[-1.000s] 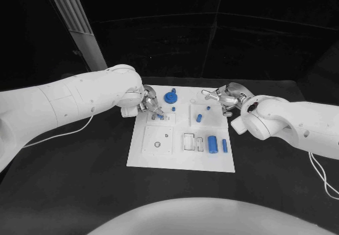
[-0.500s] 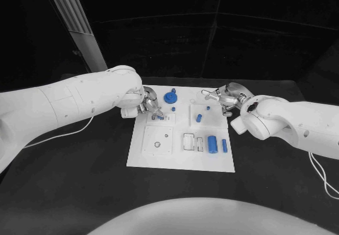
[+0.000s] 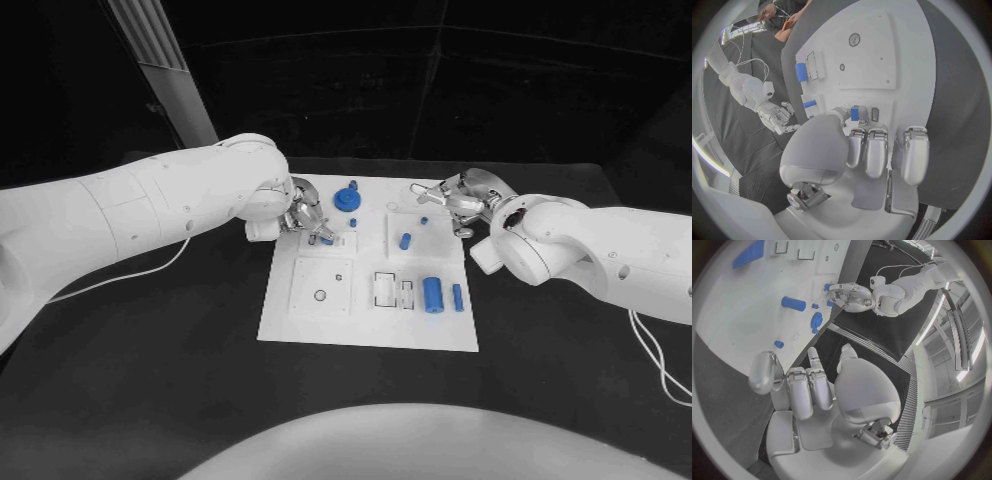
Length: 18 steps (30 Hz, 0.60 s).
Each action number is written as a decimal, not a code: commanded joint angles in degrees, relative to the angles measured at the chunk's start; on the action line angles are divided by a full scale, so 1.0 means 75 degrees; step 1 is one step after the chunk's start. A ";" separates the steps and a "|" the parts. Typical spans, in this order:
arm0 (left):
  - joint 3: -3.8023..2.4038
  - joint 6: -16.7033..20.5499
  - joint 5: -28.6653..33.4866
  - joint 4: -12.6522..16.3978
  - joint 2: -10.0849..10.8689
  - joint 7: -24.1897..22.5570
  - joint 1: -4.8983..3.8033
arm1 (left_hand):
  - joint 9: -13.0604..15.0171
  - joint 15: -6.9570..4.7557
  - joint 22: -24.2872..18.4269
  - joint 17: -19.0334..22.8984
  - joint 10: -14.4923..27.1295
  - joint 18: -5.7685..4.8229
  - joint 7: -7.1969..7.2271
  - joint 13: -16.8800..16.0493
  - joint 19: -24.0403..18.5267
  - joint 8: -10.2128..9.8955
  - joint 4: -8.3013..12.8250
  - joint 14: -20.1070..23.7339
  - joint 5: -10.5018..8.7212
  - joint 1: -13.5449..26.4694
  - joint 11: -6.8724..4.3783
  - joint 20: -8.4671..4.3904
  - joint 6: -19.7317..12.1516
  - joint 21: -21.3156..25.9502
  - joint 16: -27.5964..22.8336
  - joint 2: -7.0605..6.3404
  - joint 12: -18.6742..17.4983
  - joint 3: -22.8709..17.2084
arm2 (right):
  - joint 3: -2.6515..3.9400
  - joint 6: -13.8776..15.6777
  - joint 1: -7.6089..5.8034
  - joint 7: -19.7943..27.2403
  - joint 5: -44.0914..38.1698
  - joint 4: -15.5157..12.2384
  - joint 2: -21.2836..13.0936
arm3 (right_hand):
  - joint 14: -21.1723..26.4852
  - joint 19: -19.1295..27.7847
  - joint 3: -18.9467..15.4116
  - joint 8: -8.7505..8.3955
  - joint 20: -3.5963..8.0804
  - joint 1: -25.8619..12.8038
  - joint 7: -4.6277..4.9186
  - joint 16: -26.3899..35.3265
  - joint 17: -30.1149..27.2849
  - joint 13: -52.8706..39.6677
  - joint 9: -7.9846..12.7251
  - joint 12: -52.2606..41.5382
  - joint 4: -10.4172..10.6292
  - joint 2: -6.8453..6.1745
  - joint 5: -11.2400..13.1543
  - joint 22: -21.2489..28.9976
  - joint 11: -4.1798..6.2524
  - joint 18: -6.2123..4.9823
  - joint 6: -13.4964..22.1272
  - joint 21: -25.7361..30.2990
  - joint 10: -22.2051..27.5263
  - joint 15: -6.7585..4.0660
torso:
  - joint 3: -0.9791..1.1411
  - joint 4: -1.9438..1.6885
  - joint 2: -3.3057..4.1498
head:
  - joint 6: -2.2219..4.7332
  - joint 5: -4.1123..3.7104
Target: Assemble the parts on the task board
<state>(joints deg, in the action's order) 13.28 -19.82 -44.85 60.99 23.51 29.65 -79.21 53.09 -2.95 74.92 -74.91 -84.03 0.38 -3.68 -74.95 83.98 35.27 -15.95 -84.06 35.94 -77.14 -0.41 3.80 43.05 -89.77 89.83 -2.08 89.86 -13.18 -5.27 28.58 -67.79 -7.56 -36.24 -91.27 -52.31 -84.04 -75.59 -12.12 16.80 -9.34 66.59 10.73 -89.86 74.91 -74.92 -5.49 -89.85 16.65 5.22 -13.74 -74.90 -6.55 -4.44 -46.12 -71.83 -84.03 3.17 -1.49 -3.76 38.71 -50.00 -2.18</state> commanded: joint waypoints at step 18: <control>0.0015 -0.0076 -0.0040 -0.0058 -0.0076 0.0139 0.0027 | -0.0050 0.0156 0.2011 -0.2013 -0.0796 -0.0050 -0.0088 -0.2007 0.0802 -0.0133 -0.0081 -0.0792 -0.2599 0.1029 0.0178 0.0142 0.0064 -0.0030 0.0023 0.0056 0.0019 0.0827 | 0.0003 -0.0009 -0.0009 0.0017 -0.0023 -0.0031 -0.0002 | -0.0794 0.0003 -0.0033 0.0036 0.0024 0.0042 0.0006 -0.0019 0.2013 -0.2010 -0.0013 -0.0020 -0.0003 0.0021 -0.0035 -0.0710 0.0001 -0.0085 0.0057 0.0041 -0.0796 -0.0032 | 0.0001 -0.0002 0.0002 | 0.0003 -0.0019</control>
<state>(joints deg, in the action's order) 13.33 -19.97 -44.92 60.56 23.06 29.90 -79.10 52.75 -2.12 74.92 -74.90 -84.04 0.37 -3.89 -74.95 84.03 34.57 -16.54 -84.06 16.64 -69.73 0.43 4.57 43.51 -89.77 89.83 -1.73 89.86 -7.14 -5.27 28.58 -67.79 -7.61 -36.25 -91.35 -52.32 -84.05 -75.59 -12.12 16.80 -9.33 66.59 10.73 -89.86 74.90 -74.92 -5.49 -89.85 16.65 5.22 -13.74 -74.90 -6.55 -4.44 -46.11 -71.83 -84.04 3.17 -1.48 -3.76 38.73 -49.95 -2.27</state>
